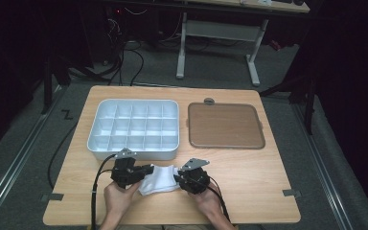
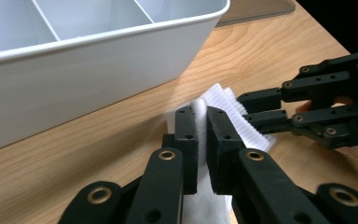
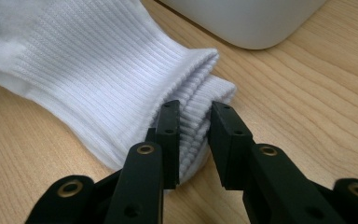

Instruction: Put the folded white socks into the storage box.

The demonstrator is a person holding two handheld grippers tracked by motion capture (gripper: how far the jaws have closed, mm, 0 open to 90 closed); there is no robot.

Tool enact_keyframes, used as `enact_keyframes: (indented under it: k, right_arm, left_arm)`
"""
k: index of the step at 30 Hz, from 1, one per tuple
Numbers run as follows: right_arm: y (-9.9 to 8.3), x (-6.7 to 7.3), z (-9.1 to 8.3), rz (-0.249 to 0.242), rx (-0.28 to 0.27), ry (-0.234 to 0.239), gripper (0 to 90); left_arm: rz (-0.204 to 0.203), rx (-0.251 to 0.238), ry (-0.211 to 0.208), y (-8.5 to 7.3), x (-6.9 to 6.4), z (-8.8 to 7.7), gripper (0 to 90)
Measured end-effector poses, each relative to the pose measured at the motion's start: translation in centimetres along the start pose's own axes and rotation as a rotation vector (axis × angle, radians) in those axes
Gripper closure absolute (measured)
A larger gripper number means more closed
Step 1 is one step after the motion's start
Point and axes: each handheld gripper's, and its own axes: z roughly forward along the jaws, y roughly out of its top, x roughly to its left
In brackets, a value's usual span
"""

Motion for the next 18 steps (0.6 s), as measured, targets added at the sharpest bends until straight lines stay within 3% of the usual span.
enact_keyframes:
  k: [12,18]
  right_arm:
    - [0.3,0.2,0.4,-0.057,0.012,0.010,77.1]
    - [0.3,0.5,0.6,-0.055,0.006,0.020,77.2]
  left_arm:
    - [0.004,0.015,-0.028,0.2,-1.0,0.9,84.2]
    - [0.008,0.022,-0.045,0.3,-1.4,1.4,84.1]
